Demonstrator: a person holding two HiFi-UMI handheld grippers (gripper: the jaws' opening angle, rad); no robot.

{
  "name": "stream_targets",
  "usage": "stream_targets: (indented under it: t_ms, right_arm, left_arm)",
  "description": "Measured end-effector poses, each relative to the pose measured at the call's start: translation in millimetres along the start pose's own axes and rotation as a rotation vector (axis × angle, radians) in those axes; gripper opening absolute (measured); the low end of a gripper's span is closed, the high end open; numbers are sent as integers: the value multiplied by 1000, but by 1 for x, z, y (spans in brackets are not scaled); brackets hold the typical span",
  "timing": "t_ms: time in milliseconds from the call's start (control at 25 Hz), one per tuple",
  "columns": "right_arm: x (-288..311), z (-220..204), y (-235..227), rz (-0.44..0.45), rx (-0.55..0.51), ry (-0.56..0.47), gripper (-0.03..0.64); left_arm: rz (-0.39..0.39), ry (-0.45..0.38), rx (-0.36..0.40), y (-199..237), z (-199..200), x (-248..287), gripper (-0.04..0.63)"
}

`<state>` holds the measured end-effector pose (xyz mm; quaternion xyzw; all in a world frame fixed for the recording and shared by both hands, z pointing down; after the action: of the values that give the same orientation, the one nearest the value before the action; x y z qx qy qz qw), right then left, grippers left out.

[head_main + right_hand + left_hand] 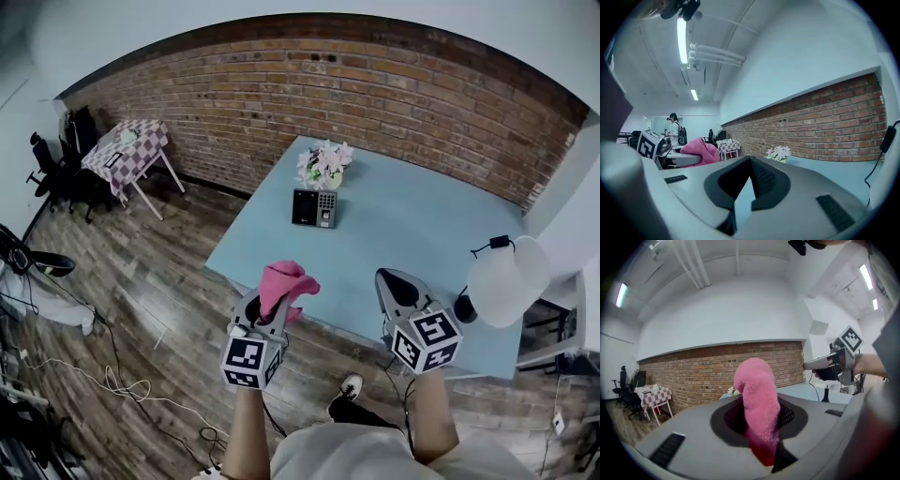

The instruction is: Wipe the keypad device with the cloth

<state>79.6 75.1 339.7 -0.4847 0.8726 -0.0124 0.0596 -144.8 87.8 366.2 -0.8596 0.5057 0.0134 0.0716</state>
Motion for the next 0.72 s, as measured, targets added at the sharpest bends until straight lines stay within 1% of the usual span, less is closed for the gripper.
stream_targets:
  t_ms: [120,240,360,520,640,720]
  right_arm:
    - [-24,13,30,18,-31,15,-8]
    - [-48,24,51,22,-72,35,-8]
    - [-71,37,70,35,-102,31,-8]
    - [-94,54,97,53,-96,-7,-8]
    - [-109,65,116,66,-118,-26,-8]
    - [-119,70,124,70,-142,-38,-8]
  left_arm:
    - [-1,-25,0,-10,15,-33,127]
    - [7,-36,4,-21,28,-63,127]
    - [9,-41,39,-32,43,-90,127]
    - [0,-56,102,-43,64,-120,127]
    - [-3,-68,126,-52,76,-141,127]
    - [-18,-75,137,-61,83,-151,127]
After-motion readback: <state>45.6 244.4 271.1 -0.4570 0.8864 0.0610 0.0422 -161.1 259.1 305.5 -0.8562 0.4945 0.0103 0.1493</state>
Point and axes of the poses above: the fingertips, and each gripper's own axes: x forward along the fingers, y to its left, z out of its top, the point moved 4 cm from there along -x, backward along the fingers, and after that the axes turned 15 degrees about -y, right-handed, at the moved point
